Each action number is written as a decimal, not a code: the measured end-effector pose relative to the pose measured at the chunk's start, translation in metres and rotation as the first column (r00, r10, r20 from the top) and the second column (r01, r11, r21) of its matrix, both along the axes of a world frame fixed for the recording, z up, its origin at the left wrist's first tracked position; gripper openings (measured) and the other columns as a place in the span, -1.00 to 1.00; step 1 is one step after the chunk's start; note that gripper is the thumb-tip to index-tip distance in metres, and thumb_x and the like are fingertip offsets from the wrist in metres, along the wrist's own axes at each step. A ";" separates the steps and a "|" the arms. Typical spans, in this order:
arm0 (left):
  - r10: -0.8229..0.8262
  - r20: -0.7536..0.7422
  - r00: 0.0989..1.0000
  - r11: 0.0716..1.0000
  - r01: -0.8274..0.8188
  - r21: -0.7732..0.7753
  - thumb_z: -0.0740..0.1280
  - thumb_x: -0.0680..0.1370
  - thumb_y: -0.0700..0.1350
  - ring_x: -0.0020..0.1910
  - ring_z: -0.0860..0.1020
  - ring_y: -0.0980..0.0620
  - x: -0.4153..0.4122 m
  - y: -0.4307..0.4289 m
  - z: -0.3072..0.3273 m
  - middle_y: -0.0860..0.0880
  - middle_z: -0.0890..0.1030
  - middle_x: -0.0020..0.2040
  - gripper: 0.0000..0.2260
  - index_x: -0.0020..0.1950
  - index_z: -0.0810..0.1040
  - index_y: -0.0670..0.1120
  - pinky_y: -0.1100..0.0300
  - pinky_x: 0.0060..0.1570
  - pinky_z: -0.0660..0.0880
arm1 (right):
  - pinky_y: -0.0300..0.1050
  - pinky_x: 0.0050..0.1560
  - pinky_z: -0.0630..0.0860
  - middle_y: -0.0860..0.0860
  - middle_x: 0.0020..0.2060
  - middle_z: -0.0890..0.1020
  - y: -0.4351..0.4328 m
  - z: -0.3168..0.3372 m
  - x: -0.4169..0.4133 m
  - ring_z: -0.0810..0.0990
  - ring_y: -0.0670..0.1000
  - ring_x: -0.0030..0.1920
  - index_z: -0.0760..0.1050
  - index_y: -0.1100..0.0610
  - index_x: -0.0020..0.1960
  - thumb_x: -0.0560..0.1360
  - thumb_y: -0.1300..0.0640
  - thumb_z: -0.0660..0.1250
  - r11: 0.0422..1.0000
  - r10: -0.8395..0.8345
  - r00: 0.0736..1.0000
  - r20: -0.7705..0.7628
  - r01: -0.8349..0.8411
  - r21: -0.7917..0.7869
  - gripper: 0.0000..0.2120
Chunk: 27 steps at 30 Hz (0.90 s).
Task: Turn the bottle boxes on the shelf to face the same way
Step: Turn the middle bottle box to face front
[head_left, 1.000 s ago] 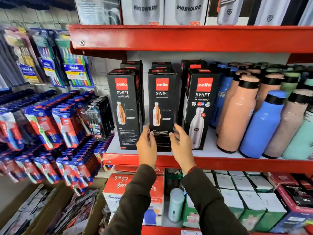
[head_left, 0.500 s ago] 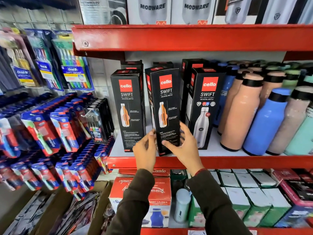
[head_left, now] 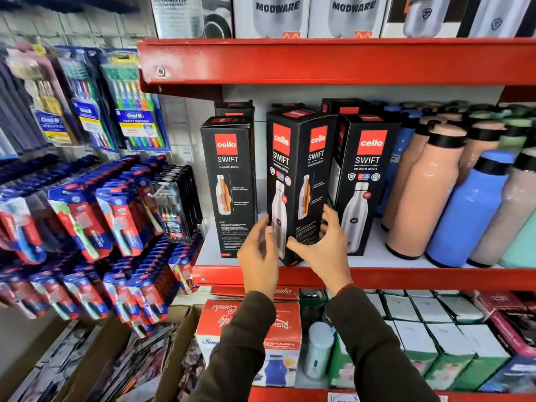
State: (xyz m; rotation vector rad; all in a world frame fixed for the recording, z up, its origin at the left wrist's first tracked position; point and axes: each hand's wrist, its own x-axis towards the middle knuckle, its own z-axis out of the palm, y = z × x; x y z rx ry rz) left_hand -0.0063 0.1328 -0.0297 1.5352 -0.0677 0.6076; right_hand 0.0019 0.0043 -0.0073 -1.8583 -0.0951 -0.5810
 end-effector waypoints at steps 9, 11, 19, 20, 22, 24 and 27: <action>0.046 -0.034 0.998 0.976 -0.038 0.213 0.21 0.66 -0.17 0.24 0.57 0.01 0.027 0.010 0.000 -0.12 0.61 0.29 -0.67 0.42 0.46 -0.15 0.25 0.25 0.44 | -0.35 0.34 0.35 -0.27 0.34 0.43 -0.003 0.005 0.006 0.37 -0.37 0.34 0.10 -0.07 0.55 0.35 0.20 0.51 0.992 0.123 0.992 -0.041 -0.125 -0.031 -0.09; 0.034 -0.034 0.999 0.983 -0.027 0.183 0.24 0.65 -0.16 0.14 0.60 0.09 0.029 0.011 -0.004 -0.09 0.63 0.23 -0.69 0.39 0.47 -0.13 0.22 0.22 0.50 | -0.14 0.49 0.28 -0.17 0.47 0.33 -0.004 0.005 0.008 0.30 -0.19 0.47 0.01 -0.10 0.57 0.40 0.20 0.45 0.987 0.143 0.989 -0.039 -0.145 -0.075 -0.09; 0.033 -0.065 0.997 0.996 -0.028 0.086 0.29 0.61 -0.26 0.00 0.55 0.49 0.027 0.002 -0.009 0.16 0.58 0.05 -0.72 0.31 0.50 -0.08 0.60 0.04 0.44 | -0.01 0.46 0.37 -0.18 0.49 0.28 -0.005 0.000 0.011 0.30 -0.15 0.47 0.02 -0.27 0.52 0.57 0.26 0.23 0.968 0.203 0.976 -0.082 -0.213 -0.130 -0.29; 0.040 -0.059 0.997 0.995 -0.035 0.093 0.29 0.61 -0.26 0.02 0.55 0.44 0.027 0.001 -0.009 0.15 0.58 0.05 -0.72 0.30 0.51 -0.07 0.58 0.05 0.45 | -0.06 0.44 0.38 -0.17 0.49 0.28 -0.005 0.000 0.011 0.30 -0.15 0.47 0.02 -0.25 0.52 0.58 0.28 0.21 0.968 0.200 0.976 -0.090 -0.211 -0.136 -0.30; 0.053 -0.048 0.997 0.993 -0.047 0.106 0.28 0.61 -0.26 0.04 0.57 0.34 0.029 -0.001 -0.009 0.11 0.60 0.06 -0.73 0.30 0.51 -0.08 0.53 0.06 0.45 | -0.13 0.43 0.36 -0.09 0.53 0.26 -0.006 -0.002 0.013 0.27 -0.10 0.50 0.00 -0.15 0.56 0.59 0.29 0.19 0.967 0.183 0.978 -0.097 -0.197 -0.160 -0.32; 0.065 -0.044 0.997 0.990 -0.059 0.127 0.28 0.61 -0.26 0.02 0.56 0.36 0.032 -0.003 -0.009 0.09 0.60 0.07 -0.73 0.30 0.52 -0.10 0.56 0.04 0.43 | -0.05 0.49 0.29 -0.03 0.54 0.27 -0.007 -0.004 0.017 0.25 -0.06 0.52 0.00 -0.09 0.58 0.60 0.29 0.19 0.968 0.157 0.983 -0.096 -0.172 -0.182 -0.33; 0.067 -0.045 0.997 0.988 -0.059 0.145 0.27 0.61 -0.26 0.03 0.54 0.37 0.033 -0.007 -0.010 0.10 0.59 0.09 -0.72 0.32 0.51 -0.10 0.59 0.05 0.41 | -0.01 0.53 0.22 0.01 0.52 0.30 -0.008 -0.002 0.022 0.26 -0.06 0.52 0.01 -0.04 0.59 0.60 0.29 0.18 0.969 0.134 0.987 -0.093 -0.150 -0.197 -0.34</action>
